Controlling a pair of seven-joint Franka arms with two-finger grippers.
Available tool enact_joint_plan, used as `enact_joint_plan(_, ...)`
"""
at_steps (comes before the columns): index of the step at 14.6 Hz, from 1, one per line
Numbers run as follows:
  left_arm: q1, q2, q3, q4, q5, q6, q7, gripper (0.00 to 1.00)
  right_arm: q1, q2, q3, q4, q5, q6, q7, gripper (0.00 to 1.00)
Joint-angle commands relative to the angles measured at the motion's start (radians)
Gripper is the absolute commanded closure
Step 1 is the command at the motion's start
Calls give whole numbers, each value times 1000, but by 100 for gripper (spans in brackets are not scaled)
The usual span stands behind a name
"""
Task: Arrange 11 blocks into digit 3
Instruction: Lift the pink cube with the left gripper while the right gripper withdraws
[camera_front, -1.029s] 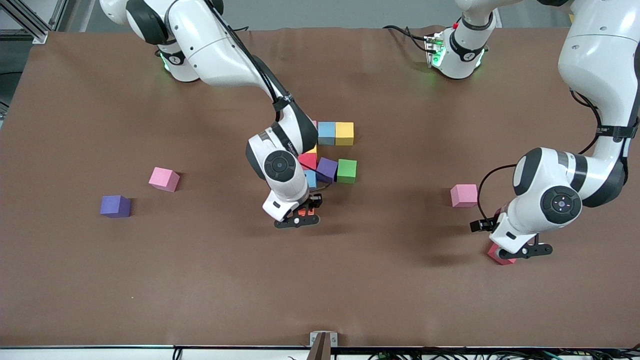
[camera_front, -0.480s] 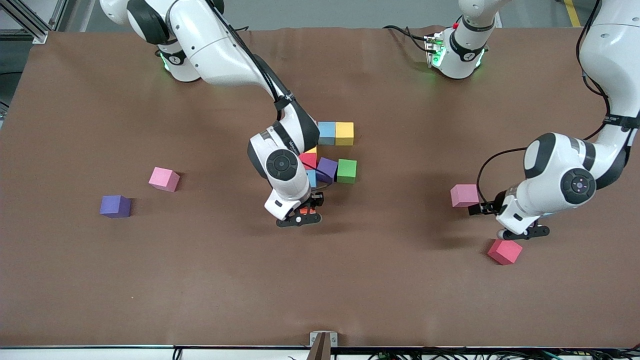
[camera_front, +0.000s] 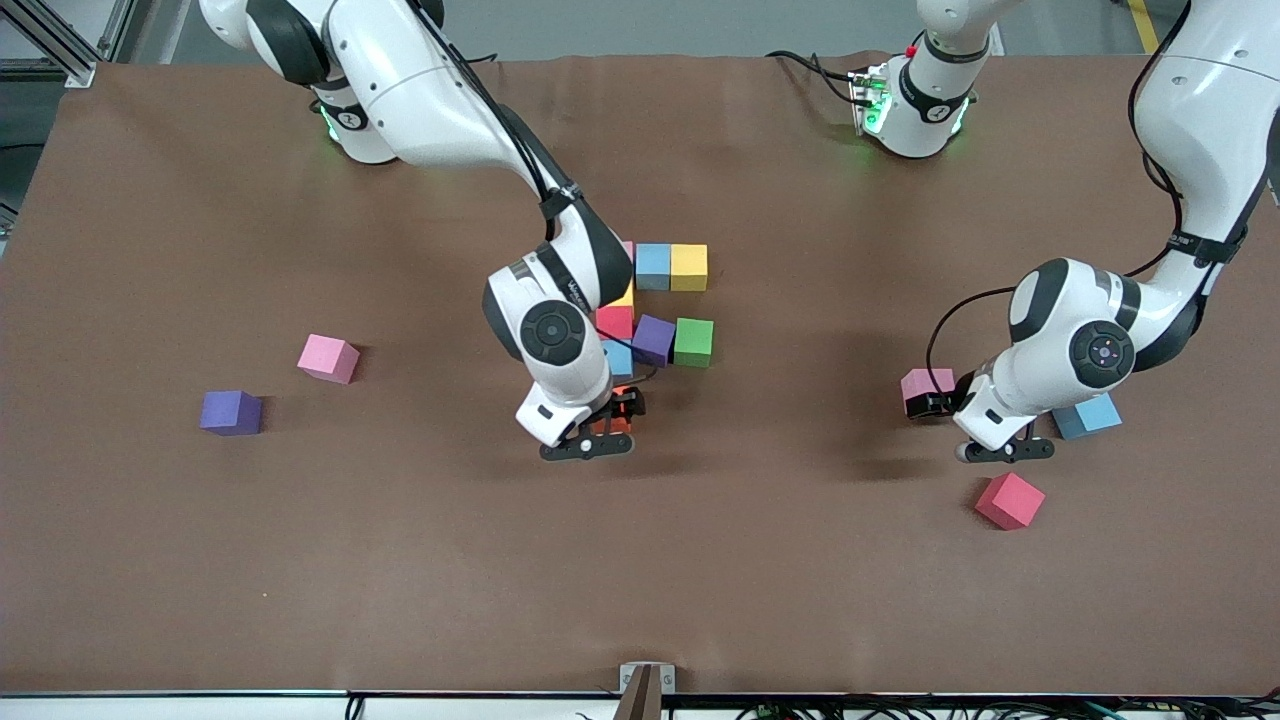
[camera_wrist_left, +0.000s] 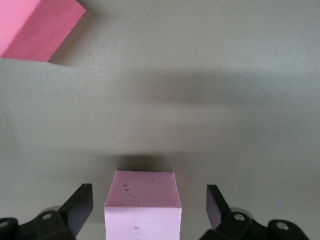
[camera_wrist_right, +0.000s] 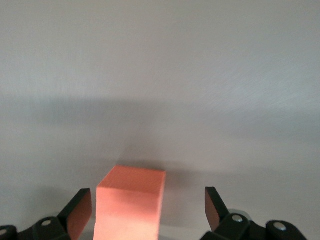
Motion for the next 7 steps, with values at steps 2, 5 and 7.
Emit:
enact_joint_plan(2, 8, -26, 2, -54, 33, 15, -10, 0, -56, -144, -82, -22, 14, -111, -6, 0)
enact_joint_plan(5, 8, -20, 5, -74, 70, 15, -39, 3, -175, -242, -97, -24, 11, -188, -12, 0)
enact_joint_plan(7, 8, -6, 7, -80, 130, 15, -84, 31, -279, -308, -89, -24, 16, -254, -31, 0)
